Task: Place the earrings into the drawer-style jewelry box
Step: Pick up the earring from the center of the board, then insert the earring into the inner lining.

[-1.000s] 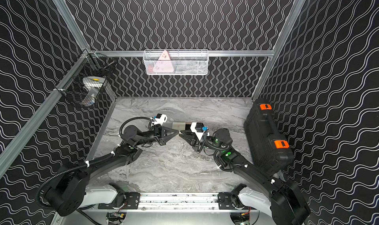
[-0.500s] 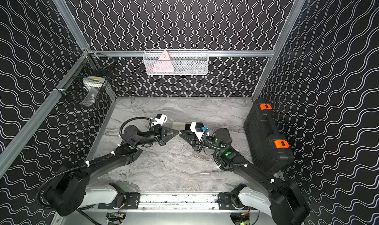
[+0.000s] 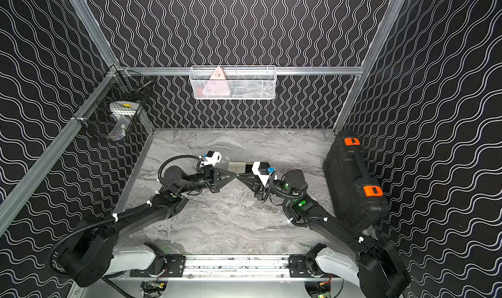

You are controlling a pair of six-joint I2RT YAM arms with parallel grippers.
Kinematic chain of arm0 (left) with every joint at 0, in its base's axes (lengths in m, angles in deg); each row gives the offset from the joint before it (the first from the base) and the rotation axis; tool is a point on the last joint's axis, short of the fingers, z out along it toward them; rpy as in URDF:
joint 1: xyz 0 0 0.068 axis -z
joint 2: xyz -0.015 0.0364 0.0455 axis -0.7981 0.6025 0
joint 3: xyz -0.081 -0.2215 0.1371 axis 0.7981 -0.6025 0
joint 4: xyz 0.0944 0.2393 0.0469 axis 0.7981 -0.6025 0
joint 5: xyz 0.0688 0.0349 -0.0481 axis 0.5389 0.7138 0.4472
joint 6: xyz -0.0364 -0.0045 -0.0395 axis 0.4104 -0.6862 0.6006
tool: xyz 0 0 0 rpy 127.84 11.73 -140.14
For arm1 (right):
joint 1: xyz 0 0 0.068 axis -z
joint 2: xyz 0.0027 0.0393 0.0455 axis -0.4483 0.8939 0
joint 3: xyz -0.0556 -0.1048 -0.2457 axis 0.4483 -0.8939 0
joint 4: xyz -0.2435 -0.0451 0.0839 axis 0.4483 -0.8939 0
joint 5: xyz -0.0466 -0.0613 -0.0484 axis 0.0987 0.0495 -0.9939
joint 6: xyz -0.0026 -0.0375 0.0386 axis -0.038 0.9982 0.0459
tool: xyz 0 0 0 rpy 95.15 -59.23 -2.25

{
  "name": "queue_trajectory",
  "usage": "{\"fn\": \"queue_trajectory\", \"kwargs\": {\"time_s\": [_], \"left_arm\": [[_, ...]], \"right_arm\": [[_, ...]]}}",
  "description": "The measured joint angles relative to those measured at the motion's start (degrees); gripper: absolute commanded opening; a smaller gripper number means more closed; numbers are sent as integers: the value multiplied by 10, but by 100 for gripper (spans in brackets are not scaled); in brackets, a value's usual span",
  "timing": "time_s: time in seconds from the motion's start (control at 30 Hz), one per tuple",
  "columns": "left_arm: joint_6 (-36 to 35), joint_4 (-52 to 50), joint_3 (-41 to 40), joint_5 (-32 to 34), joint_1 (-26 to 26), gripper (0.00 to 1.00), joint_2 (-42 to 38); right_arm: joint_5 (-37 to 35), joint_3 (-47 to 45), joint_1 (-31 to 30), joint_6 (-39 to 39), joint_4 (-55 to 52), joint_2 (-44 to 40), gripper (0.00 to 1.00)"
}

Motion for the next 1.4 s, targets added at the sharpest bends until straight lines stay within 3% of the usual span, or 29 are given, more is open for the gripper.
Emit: {"fn": "queue_trajectory", "kwargs": {"time_s": [0.1, 0.13, 0.2, 0.27, 0.33, 0.4, 0.5, 0.67, 0.83, 1.0, 1.4], "left_arm": [[-4, 0, 0, 0, 0, 6, 0], [-4, 0, -1, 0, 0, 14, 0], [-8, 0, -2, 0, 0, 40, 0], [-10, -4, -3, -3, -5, 54, 0], [-10, -12, -3, -9, -23, 55, 0], [-30, -37, -2, -30, -73, 61, -8], [-96, -162, 22, -27, -154, 68, -54], [-340, -516, 154, 35, -177, 70, -113], [-488, -733, 190, 134, -179, 69, -138], [-544, -823, 185, 176, -179, 68, -141], [-594, -892, 180, 227, -179, 68, -141]], "right_arm": [[2, 1, 0, 0, -1, 0, 5], [2, 1, 0, 0, -2, -1, 5], [2, 1, 0, 0, -4, -2, 4], [1, 5, 2, 0, -10, -2, 2], [-1, 17, 7, -2, -29, -3, 2], [-4, 42, 18, -5, -70, -2, 2], [-4, 88, 38, -11, -146, 4, 1], [-9, 134, 56, -8, -286, 24, 0], [-41, 151, 79, -2, -388, 66, 0], [-78, 191, 90, -2, -455, 150, 0], [-164, 339, 91, 16, -559, 357, 0]]}}
